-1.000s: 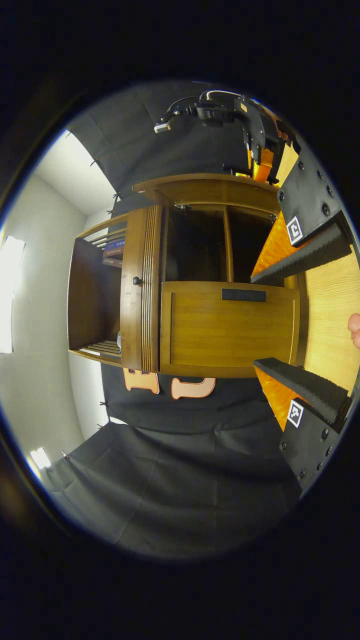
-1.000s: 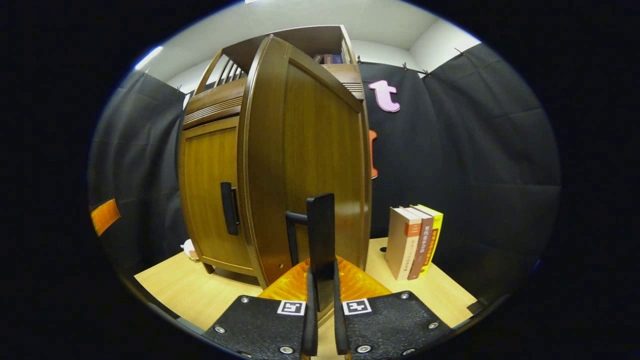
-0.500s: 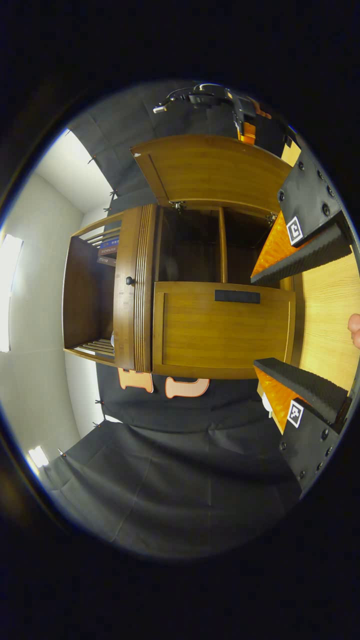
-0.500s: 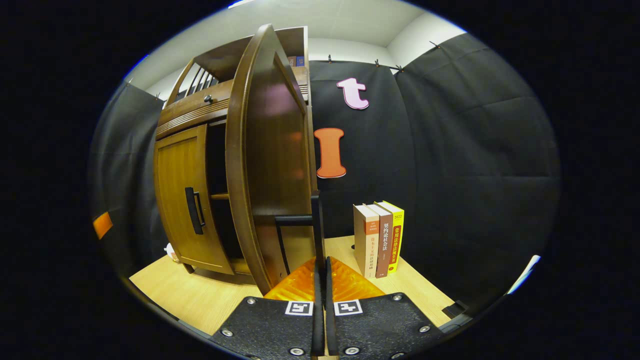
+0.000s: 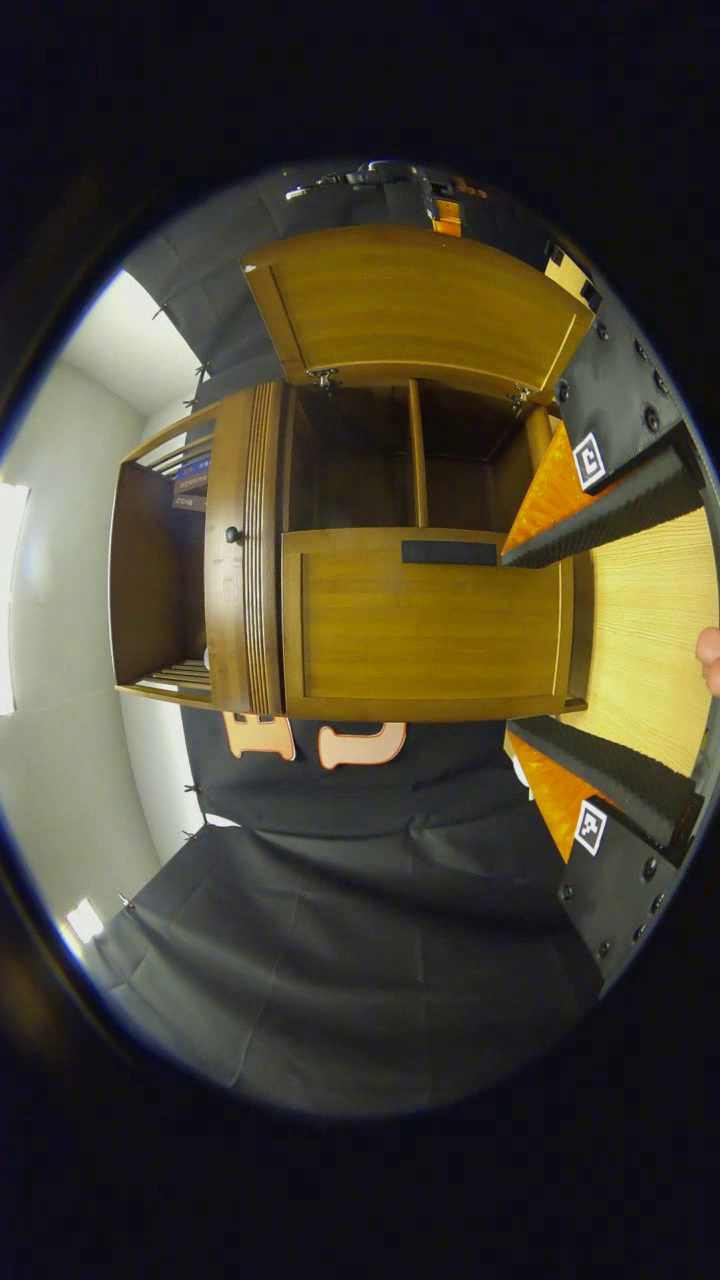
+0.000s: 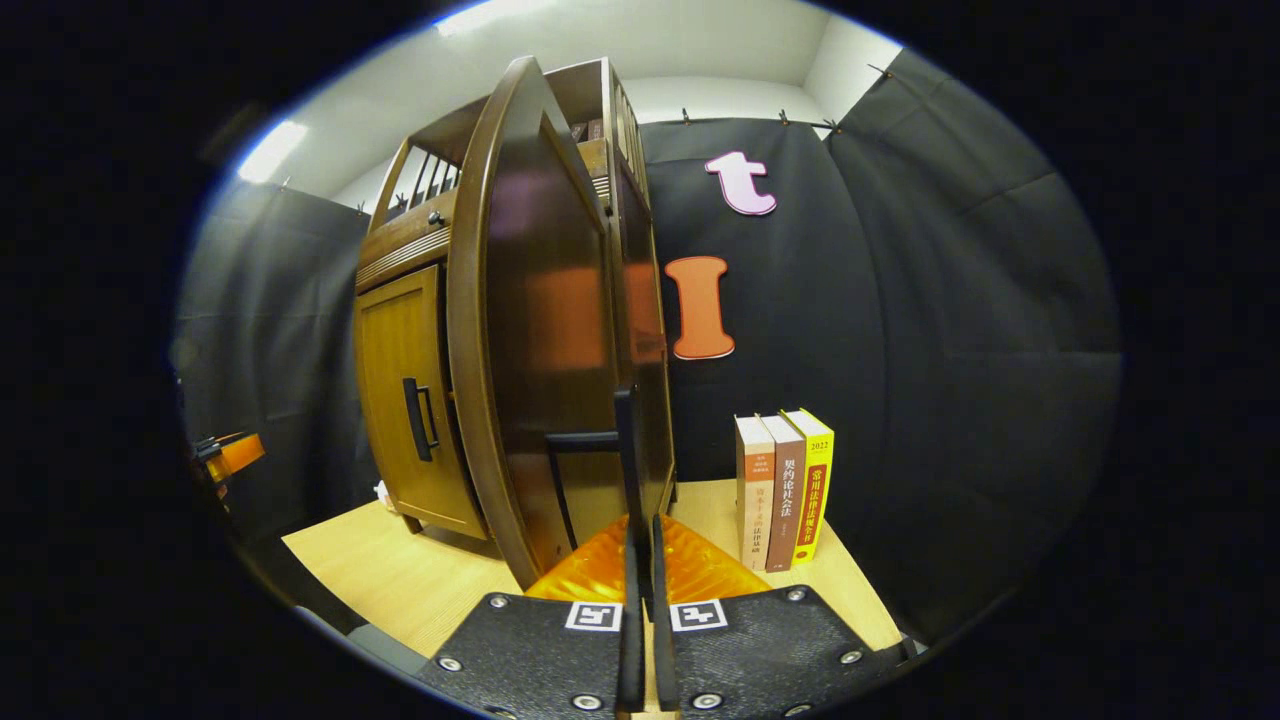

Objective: Open the right door of the double-door shoe cabinet with the right hand, and open the left door with the left hand.

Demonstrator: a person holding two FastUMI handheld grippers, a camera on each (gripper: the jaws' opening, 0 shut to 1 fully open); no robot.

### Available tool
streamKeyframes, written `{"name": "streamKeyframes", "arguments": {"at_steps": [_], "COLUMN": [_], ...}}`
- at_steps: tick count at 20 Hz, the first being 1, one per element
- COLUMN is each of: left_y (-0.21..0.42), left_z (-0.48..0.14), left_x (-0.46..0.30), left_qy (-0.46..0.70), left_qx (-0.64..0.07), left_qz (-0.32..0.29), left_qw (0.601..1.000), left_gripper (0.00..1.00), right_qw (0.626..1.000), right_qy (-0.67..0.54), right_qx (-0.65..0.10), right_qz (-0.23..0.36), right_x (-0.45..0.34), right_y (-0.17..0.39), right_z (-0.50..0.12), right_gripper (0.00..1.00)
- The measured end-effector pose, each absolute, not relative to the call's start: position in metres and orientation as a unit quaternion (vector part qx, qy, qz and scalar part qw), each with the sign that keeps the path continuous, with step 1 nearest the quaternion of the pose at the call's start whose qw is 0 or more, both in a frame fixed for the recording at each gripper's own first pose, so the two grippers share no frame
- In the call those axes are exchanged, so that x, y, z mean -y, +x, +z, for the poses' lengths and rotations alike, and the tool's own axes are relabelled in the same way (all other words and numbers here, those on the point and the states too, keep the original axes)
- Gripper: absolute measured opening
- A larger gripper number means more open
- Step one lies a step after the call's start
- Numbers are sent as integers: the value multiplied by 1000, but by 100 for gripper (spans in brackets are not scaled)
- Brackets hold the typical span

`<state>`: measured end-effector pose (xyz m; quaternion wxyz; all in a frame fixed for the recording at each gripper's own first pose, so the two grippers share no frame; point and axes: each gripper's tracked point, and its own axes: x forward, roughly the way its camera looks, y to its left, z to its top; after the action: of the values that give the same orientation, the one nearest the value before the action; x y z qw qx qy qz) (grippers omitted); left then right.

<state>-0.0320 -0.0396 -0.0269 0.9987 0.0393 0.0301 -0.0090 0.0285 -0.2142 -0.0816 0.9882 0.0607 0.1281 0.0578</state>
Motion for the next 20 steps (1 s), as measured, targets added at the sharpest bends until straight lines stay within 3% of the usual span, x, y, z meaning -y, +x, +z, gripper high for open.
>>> {"name": "streamKeyframes", "arguments": {"at_steps": [5,6,9,12,13,14,18,20], "left_y": [-29,-29,-23,-13,-8,-1,31,50], "left_z": [-31,-30,-35,-33,-32,-34,-32,-31], "left_x": [38,39,48,58,62,68,87,96], "left_qy": [31,30,27,29,32,33,35,29], "left_qx": [-34,-35,-40,-35,-34,-36,-27,-20], "left_qz": [-6,-7,-15,-25,-31,-39,-61,-66], "left_qw": [999,999,999,999,998,998,997,997], "left_gripper": [93,97,93,100,100,93,93,93], "right_qw": [985,987,988,992,992,992,993,993], "right_qy": [63,71,77,61,63,66,68,64], "right_qx": [-155,-134,-131,-114,-109,-106,-91,-90], "right_qz": [53,42,17,-1,-5,-8,-30,-41], "right_x": [214,217,218,221,222,221,236,240], "right_y": [10,7,-11,-25,-28,-32,-41,-47], "right_z": [-101,-91,-91,-76,-71,-67,-56,-56], "right_gripper": [11,10,13,19,24,26,75,87]}}
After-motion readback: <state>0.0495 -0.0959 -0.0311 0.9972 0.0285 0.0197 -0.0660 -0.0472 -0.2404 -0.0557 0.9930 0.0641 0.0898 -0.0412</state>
